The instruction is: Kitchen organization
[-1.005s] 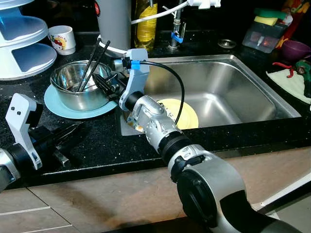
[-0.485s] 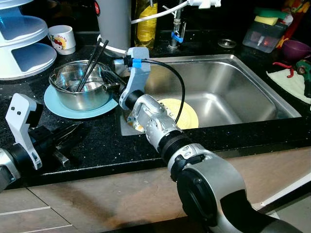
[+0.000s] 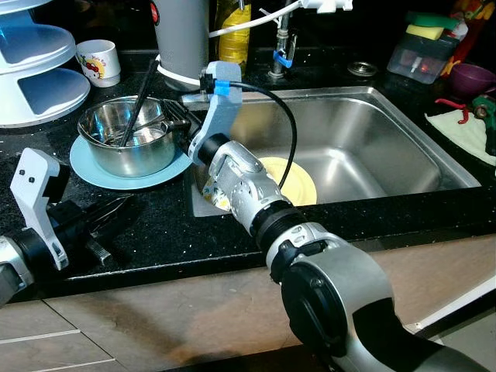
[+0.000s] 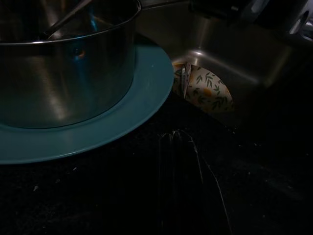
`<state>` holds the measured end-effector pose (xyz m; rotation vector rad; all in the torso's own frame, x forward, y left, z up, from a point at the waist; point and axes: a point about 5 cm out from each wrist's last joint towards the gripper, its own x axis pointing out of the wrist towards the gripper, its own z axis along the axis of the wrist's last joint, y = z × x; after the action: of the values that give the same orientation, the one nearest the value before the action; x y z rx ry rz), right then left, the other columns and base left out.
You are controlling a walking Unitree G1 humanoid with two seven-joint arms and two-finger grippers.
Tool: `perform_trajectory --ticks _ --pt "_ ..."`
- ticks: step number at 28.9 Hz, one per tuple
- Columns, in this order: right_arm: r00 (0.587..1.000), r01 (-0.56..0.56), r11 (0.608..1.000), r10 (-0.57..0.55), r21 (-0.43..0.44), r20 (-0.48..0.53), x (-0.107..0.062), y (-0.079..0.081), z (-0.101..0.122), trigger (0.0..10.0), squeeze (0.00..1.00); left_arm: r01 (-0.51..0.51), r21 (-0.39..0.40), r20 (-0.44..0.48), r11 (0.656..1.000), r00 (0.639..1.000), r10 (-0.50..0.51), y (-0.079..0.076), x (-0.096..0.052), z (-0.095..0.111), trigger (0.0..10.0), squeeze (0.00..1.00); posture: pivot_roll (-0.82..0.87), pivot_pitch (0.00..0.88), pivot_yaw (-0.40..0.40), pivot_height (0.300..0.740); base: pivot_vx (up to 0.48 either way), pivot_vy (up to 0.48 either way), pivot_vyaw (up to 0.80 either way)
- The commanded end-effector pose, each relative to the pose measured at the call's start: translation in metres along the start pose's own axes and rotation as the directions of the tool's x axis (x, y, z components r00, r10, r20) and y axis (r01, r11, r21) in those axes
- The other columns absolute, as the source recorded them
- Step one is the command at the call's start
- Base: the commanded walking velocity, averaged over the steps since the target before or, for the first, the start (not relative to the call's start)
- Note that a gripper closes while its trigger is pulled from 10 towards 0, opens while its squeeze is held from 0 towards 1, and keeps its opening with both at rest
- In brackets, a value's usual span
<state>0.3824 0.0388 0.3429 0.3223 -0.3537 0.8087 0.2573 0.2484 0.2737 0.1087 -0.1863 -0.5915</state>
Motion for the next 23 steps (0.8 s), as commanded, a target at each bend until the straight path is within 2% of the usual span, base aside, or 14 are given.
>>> perform_trajectory --ticks 1,8,13,17,19,21,23 --pt "0.999 -0.020 1.000 0.020 0.013 0.033 0.005 0.005 0.011 0.0 0.00 0.009 0.010 -0.013 1.000 1.000 -0.009 0.000 0.000 -0.001 10.0 0.00 0.15 0.280 -0.026 0.740 0.000 0.000 0.00" --pt "0.987 -0.005 0.996 -0.010 0.089 0.163 0.009 -0.003 0.050 0.0 0.00 0.010 0.008 -0.011 1.000 1.000 -0.009 -0.001 0.001 -0.001 10.0 0.00 0.14 0.284 -0.028 0.740 0.000 0.000 0.00" --pt "0.979 -0.004 0.994 -0.019 0.107 0.204 0.010 -0.008 0.068 0.0 0.00 0.011 0.006 -0.006 1.000 1.000 -0.011 0.000 0.001 0.000 10.0 0.00 0.14 0.283 -0.027 0.740 0.000 0.000 0.00" --pt "0.949 0.030 0.988 -0.076 0.154 0.305 0.003 -0.026 0.103 0.0 0.00 0.015 0.004 0.002 1.000 1.000 -0.015 0.000 0.003 0.001 10.0 0.00 0.13 0.279 -0.018 0.740 0.000 0.000 0.00" --pt "0.935 0.044 0.984 -0.102 0.173 0.340 0.000 -0.032 0.115 0.0 0.00 0.018 0.004 0.004 1.000 1.000 -0.018 0.001 0.004 0.001 10.0 0.00 0.13 0.278 -0.014 0.740 0.000 0.000 0.00" --pt "0.935 0.044 0.984 -0.102 0.173 0.340 0.000 -0.032 0.115 0.0 0.00 0.018 0.004 0.004 1.000 1.000 -0.018 0.001 0.004 0.001 10.0 0.00 0.13 0.278 -0.014 0.740 0.000 0.000 0.00" --pt "0.918 0.053 0.981 -0.122 0.188 0.378 -0.004 -0.038 0.128 0.0 0.00 0.021 0.005 0.008 1.000 1.000 -0.021 0.001 0.006 0.001 10.0 0.00 0.13 0.276 -0.012 0.740 0.000 0.000 0.00"
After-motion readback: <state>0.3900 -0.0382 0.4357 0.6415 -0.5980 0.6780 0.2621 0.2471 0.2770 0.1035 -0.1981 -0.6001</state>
